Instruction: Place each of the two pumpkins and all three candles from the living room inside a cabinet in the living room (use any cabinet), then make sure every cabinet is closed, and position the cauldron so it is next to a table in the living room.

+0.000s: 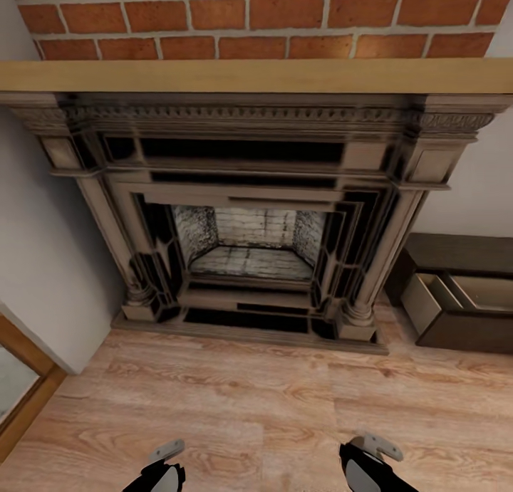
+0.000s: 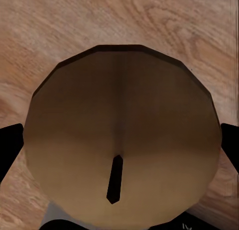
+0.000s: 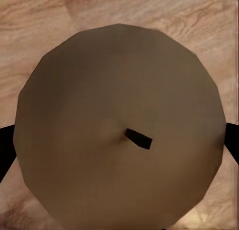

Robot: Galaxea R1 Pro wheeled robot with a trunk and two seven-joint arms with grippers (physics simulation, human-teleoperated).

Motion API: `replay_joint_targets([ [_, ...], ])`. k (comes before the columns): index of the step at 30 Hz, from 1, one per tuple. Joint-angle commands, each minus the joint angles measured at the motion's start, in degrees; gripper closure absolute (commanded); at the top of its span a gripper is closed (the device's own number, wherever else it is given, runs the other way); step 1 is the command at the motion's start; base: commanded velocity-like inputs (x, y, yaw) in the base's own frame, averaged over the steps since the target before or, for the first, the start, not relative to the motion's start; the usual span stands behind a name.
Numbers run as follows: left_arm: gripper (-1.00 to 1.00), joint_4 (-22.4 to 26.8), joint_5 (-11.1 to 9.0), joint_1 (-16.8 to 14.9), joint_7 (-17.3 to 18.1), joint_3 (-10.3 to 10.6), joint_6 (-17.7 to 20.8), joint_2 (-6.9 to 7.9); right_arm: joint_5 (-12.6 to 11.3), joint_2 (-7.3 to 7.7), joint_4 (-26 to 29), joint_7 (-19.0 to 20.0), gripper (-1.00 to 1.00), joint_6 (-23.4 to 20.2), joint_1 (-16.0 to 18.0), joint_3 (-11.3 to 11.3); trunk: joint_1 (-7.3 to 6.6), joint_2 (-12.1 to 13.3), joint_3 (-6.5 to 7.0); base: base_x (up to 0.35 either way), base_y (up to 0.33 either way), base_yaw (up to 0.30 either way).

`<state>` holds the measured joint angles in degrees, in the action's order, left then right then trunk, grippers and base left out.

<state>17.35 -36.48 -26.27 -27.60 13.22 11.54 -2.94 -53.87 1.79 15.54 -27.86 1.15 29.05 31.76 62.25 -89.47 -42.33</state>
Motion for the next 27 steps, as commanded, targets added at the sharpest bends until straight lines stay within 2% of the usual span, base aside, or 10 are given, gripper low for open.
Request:
replay_joint_targets([
  [1,1.0,0.1,-0.3,0.0,-0.4,0.5,0.3,0.05,-0.7,0.05,-0.1,0.2,1.0,0.3,0.0,0.5,0.0,0.0,-0.01,0.0,0.0,-0.279],
  [27,1.0,-0.7,-0.2,0.0,-0.4,0.7,0.2,-0.03,-0.8,0.06,-0.5,0.1,1.0,0.3,0.0,0.4,0.0,0.0,0.53,0.0,0.0,-0.279],
])
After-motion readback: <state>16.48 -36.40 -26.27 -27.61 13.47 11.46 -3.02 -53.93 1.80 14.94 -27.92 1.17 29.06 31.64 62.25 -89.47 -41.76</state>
